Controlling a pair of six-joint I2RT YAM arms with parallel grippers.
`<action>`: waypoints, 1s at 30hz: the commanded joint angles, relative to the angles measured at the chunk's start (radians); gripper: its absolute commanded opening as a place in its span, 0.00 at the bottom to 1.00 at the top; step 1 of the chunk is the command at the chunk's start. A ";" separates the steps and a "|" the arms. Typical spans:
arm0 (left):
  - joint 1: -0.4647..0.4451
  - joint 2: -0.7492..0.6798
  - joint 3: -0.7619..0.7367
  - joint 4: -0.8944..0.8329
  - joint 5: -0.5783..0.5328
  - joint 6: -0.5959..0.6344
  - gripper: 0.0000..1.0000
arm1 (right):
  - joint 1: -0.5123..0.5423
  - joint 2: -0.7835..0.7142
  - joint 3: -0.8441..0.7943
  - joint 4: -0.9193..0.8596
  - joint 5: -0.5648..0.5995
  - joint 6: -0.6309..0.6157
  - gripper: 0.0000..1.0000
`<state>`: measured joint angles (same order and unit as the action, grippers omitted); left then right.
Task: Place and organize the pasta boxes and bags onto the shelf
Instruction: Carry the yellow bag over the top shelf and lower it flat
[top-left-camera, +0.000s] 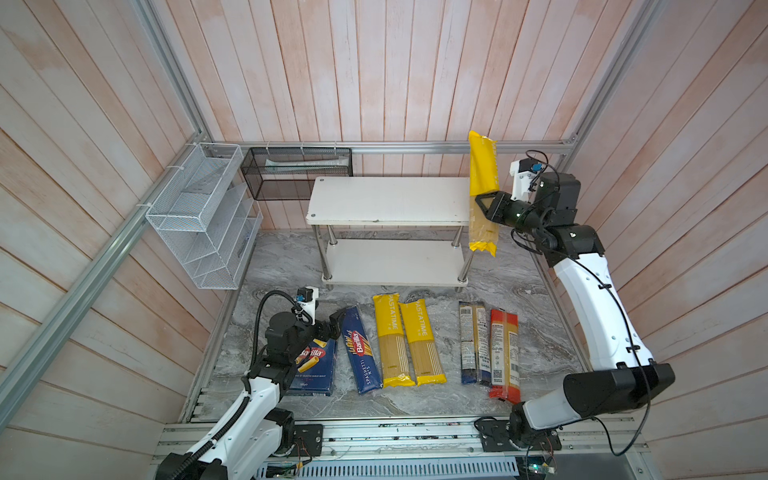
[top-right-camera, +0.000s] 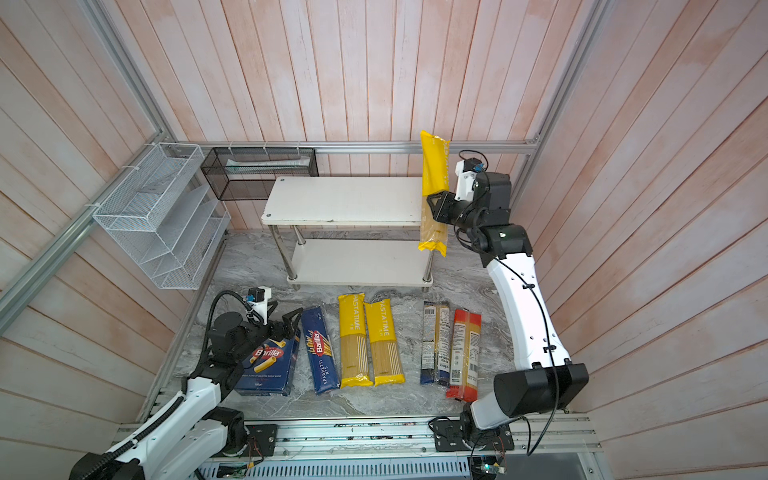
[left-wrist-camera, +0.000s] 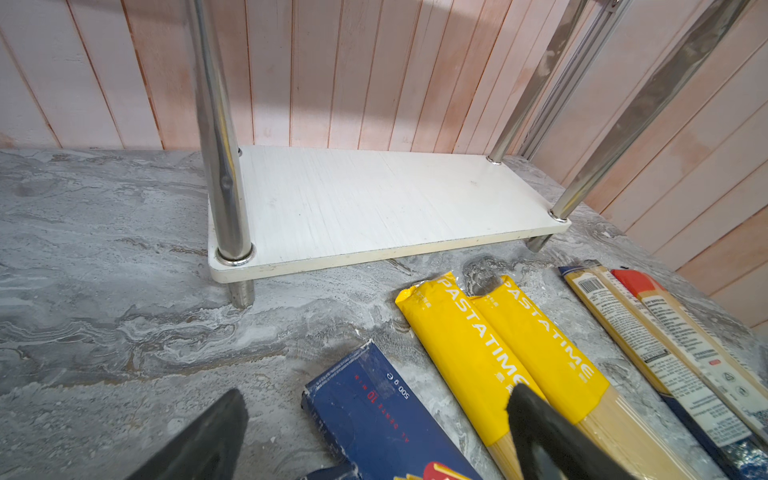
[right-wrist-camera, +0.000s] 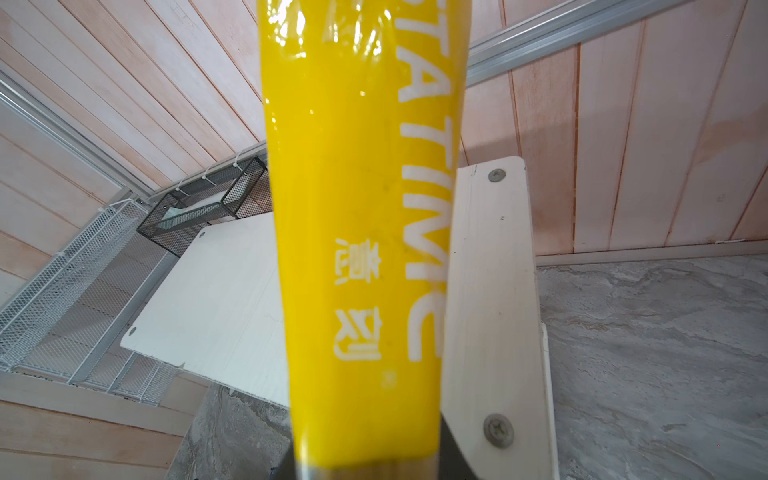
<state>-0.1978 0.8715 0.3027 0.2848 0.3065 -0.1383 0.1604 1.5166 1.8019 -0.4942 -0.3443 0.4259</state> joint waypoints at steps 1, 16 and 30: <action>-0.004 0.001 0.004 0.015 0.016 0.017 1.00 | -0.001 -0.005 0.073 0.183 -0.038 0.018 0.00; -0.005 0.020 0.016 0.013 0.018 0.019 1.00 | -0.001 0.068 0.102 0.163 -0.003 0.030 0.09; -0.004 0.011 0.010 0.014 0.020 0.019 1.00 | -0.002 0.084 0.076 0.171 0.019 0.062 0.35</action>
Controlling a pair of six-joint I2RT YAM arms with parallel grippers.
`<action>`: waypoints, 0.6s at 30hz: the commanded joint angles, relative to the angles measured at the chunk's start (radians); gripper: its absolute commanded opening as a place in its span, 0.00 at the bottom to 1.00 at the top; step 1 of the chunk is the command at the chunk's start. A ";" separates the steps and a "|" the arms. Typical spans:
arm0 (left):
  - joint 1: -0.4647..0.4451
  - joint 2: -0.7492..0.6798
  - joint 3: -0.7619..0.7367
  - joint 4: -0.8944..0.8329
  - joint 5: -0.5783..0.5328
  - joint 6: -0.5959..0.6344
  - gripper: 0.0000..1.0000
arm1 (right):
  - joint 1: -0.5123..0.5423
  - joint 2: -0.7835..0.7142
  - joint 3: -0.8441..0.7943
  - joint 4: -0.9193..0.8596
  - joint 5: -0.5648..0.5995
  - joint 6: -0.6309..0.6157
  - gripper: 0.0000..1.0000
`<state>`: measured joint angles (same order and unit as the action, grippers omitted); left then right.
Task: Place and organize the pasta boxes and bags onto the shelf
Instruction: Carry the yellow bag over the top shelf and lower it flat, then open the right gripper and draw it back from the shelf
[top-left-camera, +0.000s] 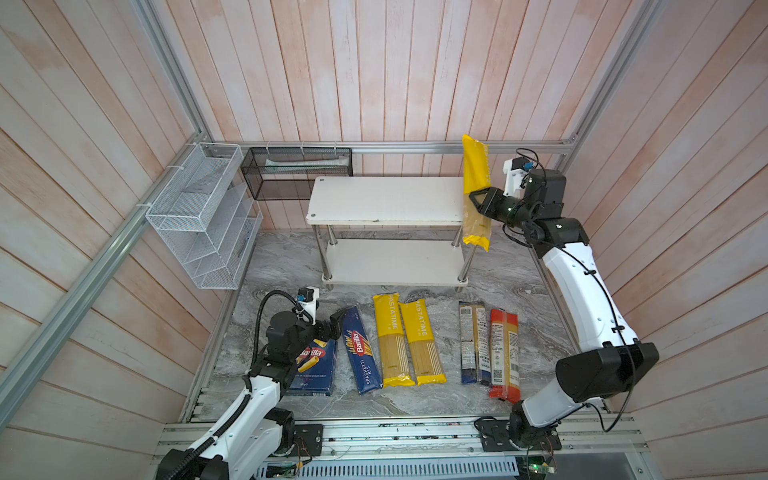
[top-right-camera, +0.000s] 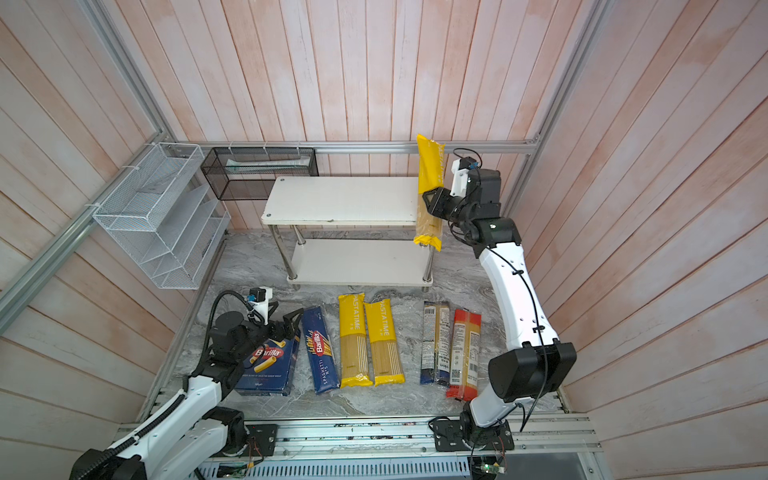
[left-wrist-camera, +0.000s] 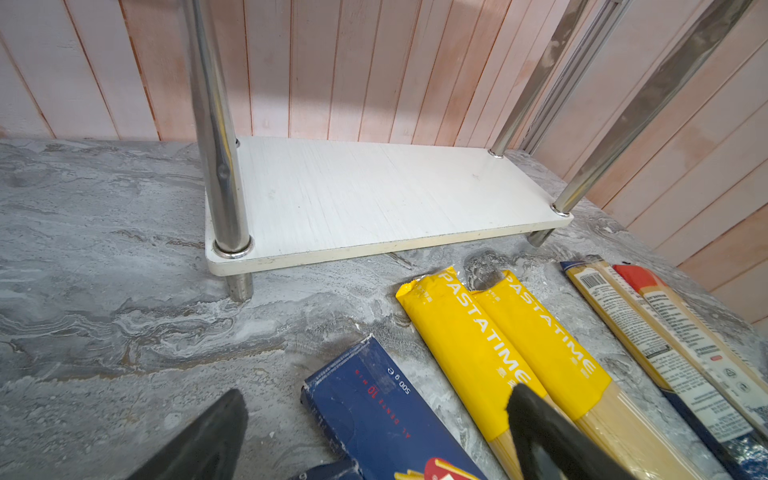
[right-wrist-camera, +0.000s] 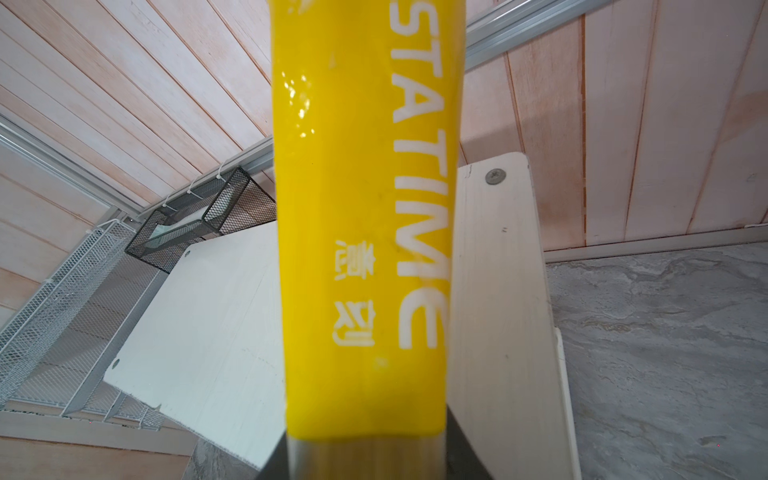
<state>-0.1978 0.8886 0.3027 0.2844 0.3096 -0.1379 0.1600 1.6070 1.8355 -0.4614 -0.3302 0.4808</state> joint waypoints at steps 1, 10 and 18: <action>-0.004 -0.006 0.011 0.014 0.017 0.018 1.00 | -0.002 -0.006 0.040 0.139 0.006 0.008 0.36; -0.004 -0.016 0.004 0.016 0.011 0.018 1.00 | -0.002 -0.010 0.029 0.152 0.014 0.027 0.40; -0.004 -0.019 0.003 0.015 0.010 0.017 1.00 | 0.000 -0.051 0.056 0.073 0.029 -0.040 0.42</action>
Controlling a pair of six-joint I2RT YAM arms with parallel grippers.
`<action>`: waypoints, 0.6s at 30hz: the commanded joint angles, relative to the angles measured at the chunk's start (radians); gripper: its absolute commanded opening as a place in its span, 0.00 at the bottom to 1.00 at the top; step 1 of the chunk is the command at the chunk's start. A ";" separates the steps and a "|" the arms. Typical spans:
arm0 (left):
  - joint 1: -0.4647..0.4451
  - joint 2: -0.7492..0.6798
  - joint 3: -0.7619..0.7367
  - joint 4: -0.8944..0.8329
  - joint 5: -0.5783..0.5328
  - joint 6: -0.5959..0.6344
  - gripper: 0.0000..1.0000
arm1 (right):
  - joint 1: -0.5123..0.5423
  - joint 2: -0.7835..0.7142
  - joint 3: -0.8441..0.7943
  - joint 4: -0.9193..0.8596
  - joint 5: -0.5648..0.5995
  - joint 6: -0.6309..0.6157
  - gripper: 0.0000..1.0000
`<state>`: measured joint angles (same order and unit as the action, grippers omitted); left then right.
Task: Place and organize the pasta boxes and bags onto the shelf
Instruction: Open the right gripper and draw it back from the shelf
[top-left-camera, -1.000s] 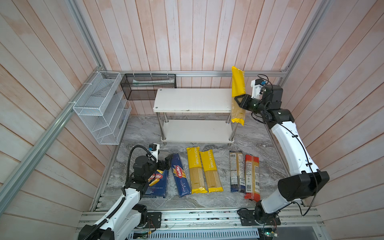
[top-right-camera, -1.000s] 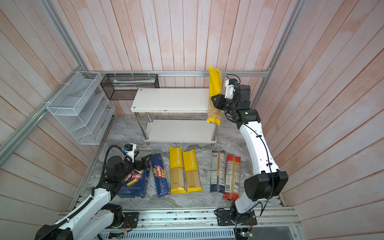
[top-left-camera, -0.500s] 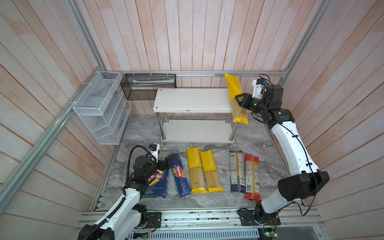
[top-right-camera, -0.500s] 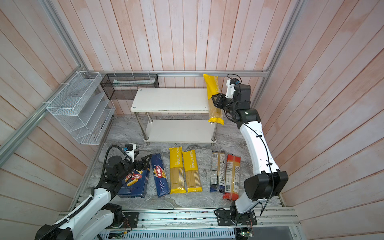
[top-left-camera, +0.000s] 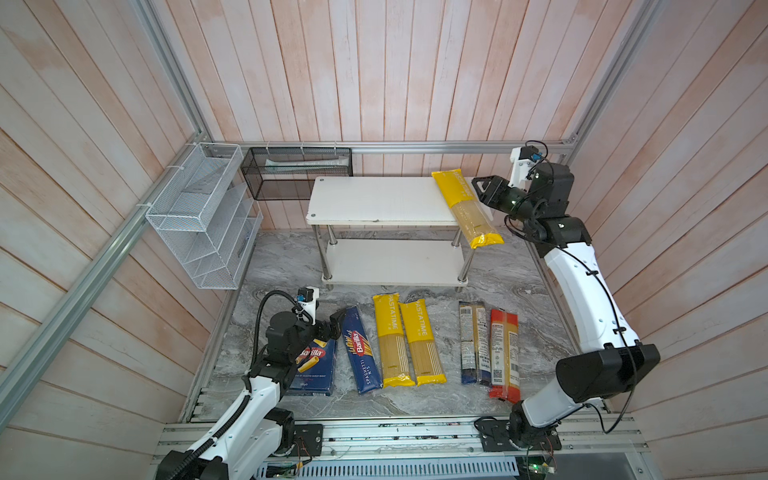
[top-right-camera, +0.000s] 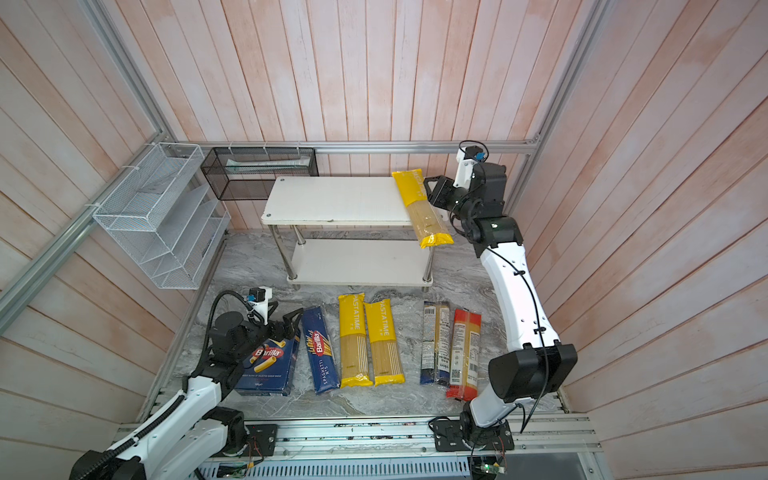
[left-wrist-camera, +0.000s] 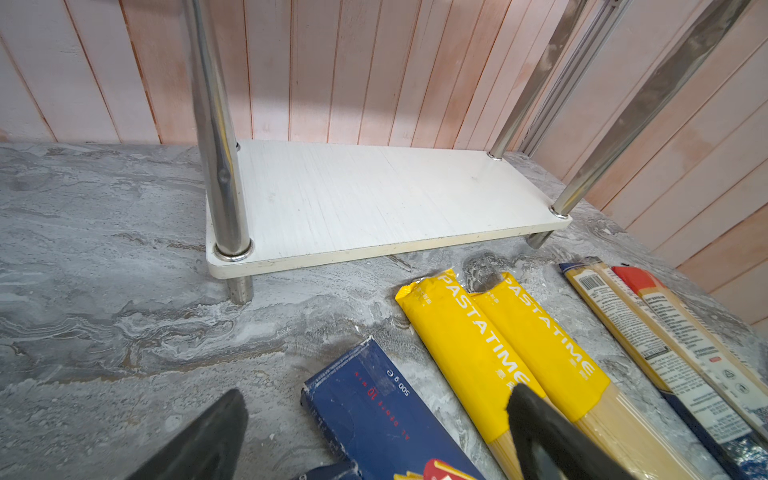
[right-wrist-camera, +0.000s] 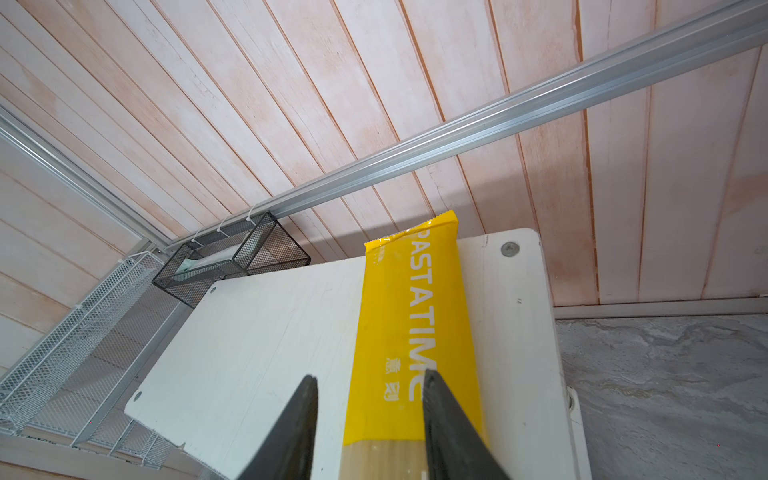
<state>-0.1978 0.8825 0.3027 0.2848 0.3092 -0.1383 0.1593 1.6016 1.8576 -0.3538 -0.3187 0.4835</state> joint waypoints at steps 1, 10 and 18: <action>-0.004 -0.013 0.003 0.016 0.011 0.017 1.00 | 0.000 -0.057 0.030 -0.050 0.020 -0.059 0.42; -0.004 -0.015 0.001 0.016 0.011 0.018 1.00 | 0.006 -0.306 -0.101 -0.246 0.011 -0.136 0.45; -0.005 -0.010 0.004 0.016 0.011 0.018 1.00 | 0.018 -0.508 -0.241 -0.429 -0.030 -0.181 0.46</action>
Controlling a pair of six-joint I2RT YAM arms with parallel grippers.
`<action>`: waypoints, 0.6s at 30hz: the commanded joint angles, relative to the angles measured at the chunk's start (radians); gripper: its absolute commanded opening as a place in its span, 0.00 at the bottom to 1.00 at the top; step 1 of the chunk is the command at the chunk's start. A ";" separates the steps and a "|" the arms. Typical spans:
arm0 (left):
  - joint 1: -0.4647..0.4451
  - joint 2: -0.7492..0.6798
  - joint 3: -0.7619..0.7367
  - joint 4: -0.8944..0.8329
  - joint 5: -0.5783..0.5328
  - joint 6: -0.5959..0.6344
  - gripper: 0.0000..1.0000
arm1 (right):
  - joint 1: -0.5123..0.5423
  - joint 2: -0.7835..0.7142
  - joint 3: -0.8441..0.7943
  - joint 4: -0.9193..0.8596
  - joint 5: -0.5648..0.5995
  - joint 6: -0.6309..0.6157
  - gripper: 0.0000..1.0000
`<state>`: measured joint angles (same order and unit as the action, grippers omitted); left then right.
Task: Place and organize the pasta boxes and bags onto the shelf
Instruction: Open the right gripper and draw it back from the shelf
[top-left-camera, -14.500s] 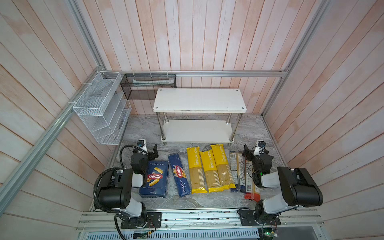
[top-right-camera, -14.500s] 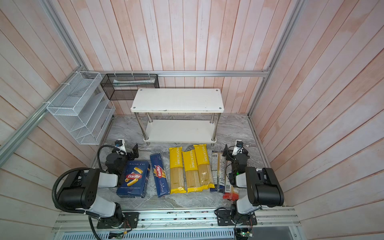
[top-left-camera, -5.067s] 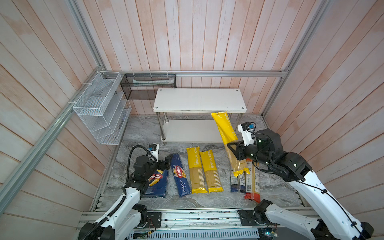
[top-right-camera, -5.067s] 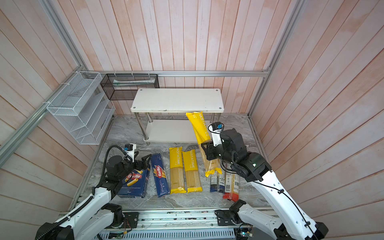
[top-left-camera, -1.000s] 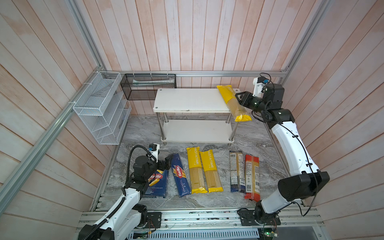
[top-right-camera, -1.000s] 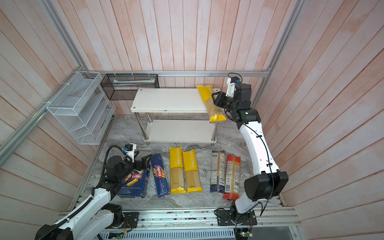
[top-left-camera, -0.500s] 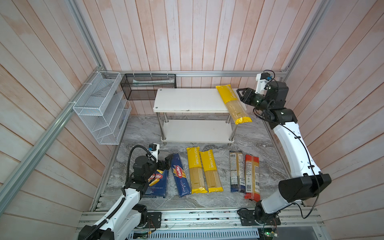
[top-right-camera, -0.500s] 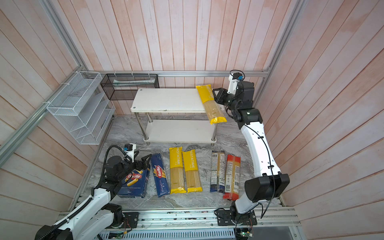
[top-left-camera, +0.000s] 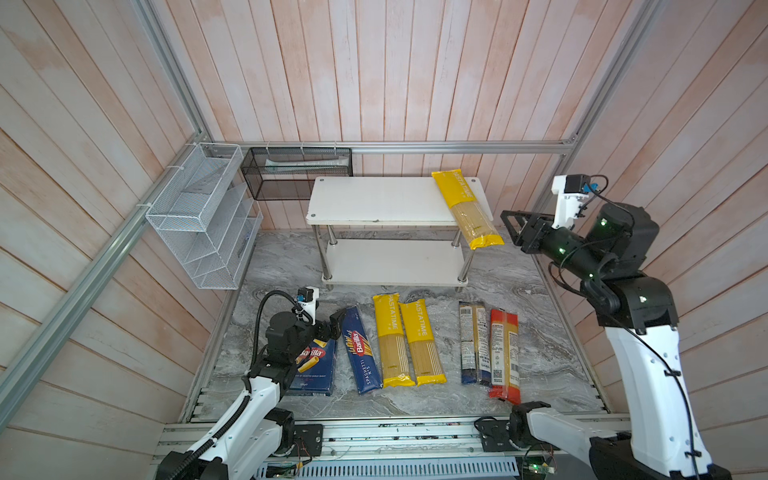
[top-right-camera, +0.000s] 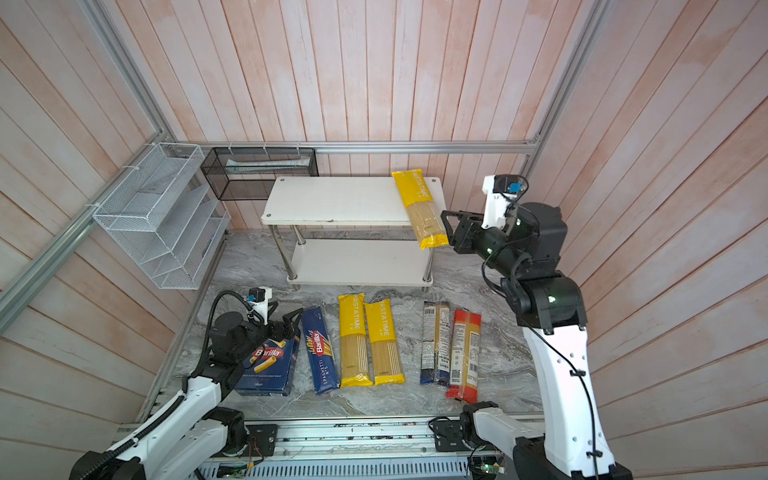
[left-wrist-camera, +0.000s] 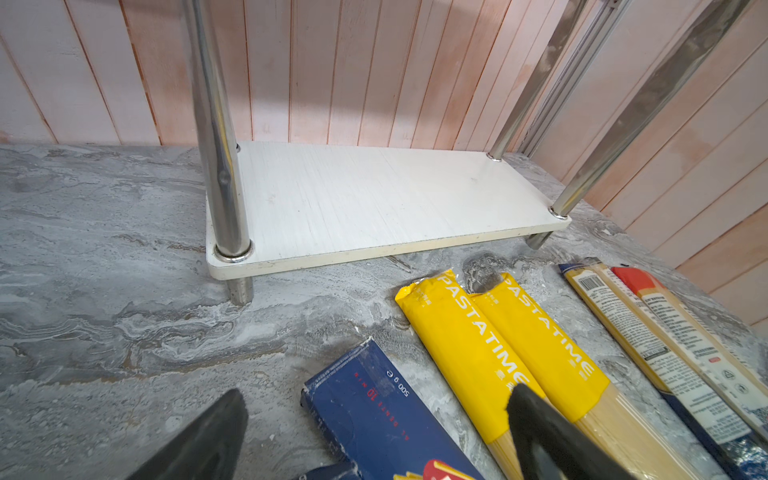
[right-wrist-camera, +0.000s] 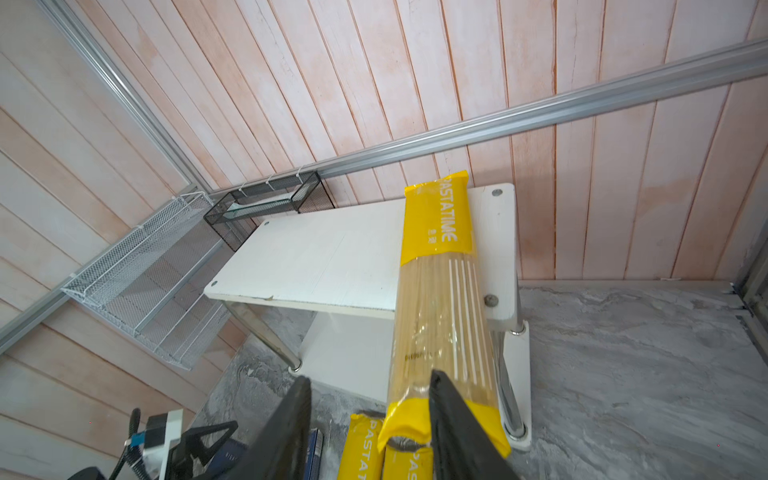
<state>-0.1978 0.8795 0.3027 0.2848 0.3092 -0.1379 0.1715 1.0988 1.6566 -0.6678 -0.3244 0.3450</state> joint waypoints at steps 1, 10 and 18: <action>-0.005 -0.007 0.004 0.016 0.012 0.017 1.00 | 0.005 -0.012 -0.047 -0.135 -0.030 -0.050 0.46; -0.004 0.002 0.009 0.014 -0.004 0.011 1.00 | 0.006 -0.066 -0.196 -0.105 -0.152 -0.063 0.47; -0.005 0.015 0.017 0.010 -0.014 0.007 1.00 | 0.008 -0.041 -0.229 -0.035 -0.179 -0.058 0.47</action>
<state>-0.1978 0.8875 0.3027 0.2844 0.3054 -0.1387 0.1749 1.0576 1.4384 -0.7502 -0.4763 0.2947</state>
